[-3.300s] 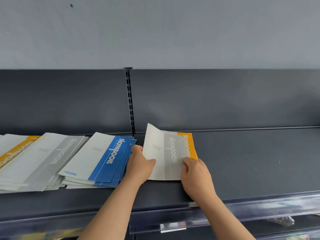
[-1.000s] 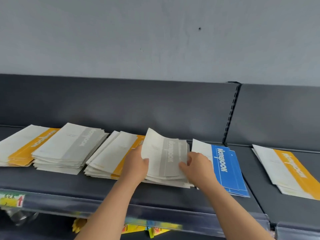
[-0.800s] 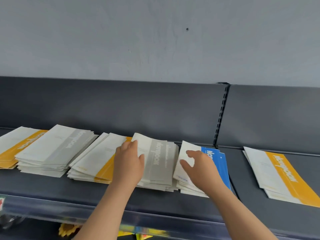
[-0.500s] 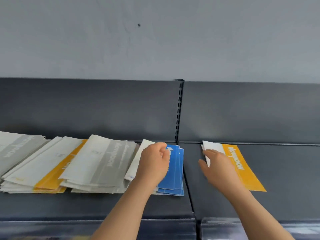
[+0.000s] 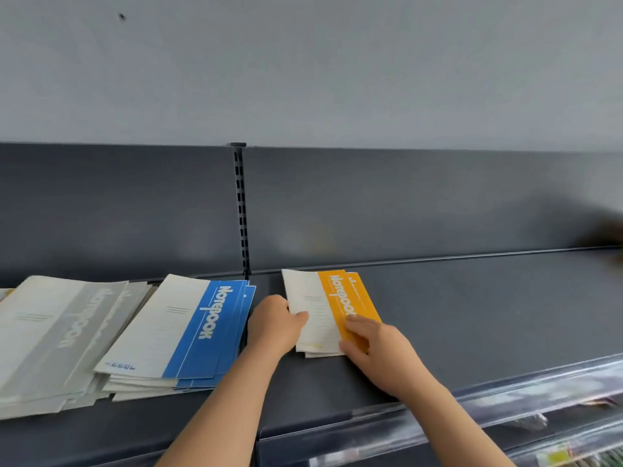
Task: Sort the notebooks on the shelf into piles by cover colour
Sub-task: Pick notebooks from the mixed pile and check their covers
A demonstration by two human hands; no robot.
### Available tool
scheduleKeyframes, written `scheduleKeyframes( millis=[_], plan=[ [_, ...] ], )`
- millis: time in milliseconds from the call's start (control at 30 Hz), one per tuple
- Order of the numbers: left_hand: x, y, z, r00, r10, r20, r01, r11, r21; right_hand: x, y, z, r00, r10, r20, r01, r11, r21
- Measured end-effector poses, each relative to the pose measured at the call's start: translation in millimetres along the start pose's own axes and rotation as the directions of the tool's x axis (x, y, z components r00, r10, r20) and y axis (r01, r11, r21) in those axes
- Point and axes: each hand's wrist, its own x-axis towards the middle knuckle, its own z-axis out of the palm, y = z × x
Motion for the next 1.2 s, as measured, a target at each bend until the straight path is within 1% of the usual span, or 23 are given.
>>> scheduleKeyframes(
  millis=[100, 167, 233, 333, 467, 533, 667, 767, 833, 933, 1000, 1100, 1167, 1200],
  plan=[
    [-2.1, 0.1, 1.2, 0.999, -0.037, -0.008, 0.037, 0.999, -0.035, 0.3, 6.4, 3.1, 0.997, 0.050, -0.059, -0.045, 0.996, 0.070],
    [-4.6, -0.2, 0.3, 0.998, -0.057, -0.035, 0.053, 0.995, -0.089, 2.4, 11.8, 5.0, 0.981, 0.105, -0.165, -0.096, 0.993, 0.064],
    [-7.0, 0.0, -2.0, 0.995, -0.079, -0.054, 0.072, 0.989, -0.128, 3.0, 14.0, 4.4, 0.966, 0.138, -0.218, -0.134, 0.990, 0.032],
    [-7.7, -0.2, -3.1, 0.994, -0.105, -0.037, 0.097, 0.981, -0.167, 1.9, 13.9, 4.0, 0.972, 0.116, -0.203, -0.119, 0.993, -0.002],
    [-9.3, 2.2, -4.3, 0.991, -0.132, 0.028, 0.135, 0.965, -0.225, -0.8, 14.5, 0.3, 0.975, 0.116, -0.189, -0.109, 0.993, 0.043],
    [-9.9, 2.2, -4.5, 0.988, -0.151, 0.040, 0.156, 0.955, -0.251, -1.0, 12.0, -0.1, 0.980, 0.105, -0.169, -0.097, 0.994, 0.056],
    [-13.6, 5.8, -1.9, 0.983, -0.173, 0.060, 0.183, 0.938, -0.294, -2.8, 7.3, 1.4, 0.987, 0.086, -0.136, -0.067, 0.988, 0.137],
    [-16.8, 4.1, -3.1, 0.987, -0.151, 0.047, 0.158, 0.943, -0.291, -3.8, 10.3, 1.6, 0.986, 0.089, -0.139, -0.063, 0.982, 0.180],
    [-18.6, 1.4, -3.1, 0.993, -0.108, 0.044, 0.116, 0.956, -0.271, -4.7, 12.5, 2.1, 0.985, 0.100, -0.143, -0.069, 0.976, 0.208],
    [-23.1, -0.2, -3.5, 0.997, -0.067, 0.038, 0.075, 0.955, -0.287, -2.6, 12.9, 2.7, 0.987, 0.096, -0.127, -0.065, 0.973, 0.223],
    [-27.3, -1.4, -6.7, 0.997, -0.051, 0.060, 0.068, 0.937, -0.341, -0.5, 9.8, 0.9, 0.990, 0.091, -0.109, -0.061, 0.965, 0.253],
    [-36.8, -4.4, -19.9, 0.993, -0.047, 0.106, 0.091, 0.884, -0.458, 1.3, 0.3, -0.6, 0.988, 0.112, -0.110, -0.074, 0.950, 0.302],
    [-41.5, -10.0, -34.0, 0.995, -0.040, 0.095, 0.083, 0.857, -0.508, 2.9, -13.6, -0.8, 0.979, 0.158, -0.127, -0.104, 0.930, 0.353],
    [-42.9, -14.4, -42.7, 0.996, -0.040, 0.077, 0.075, 0.843, -0.533, 4.7, -22.4, 0.2, 0.979, 0.159, -0.131, -0.096, 0.915, 0.391]
  ],
)
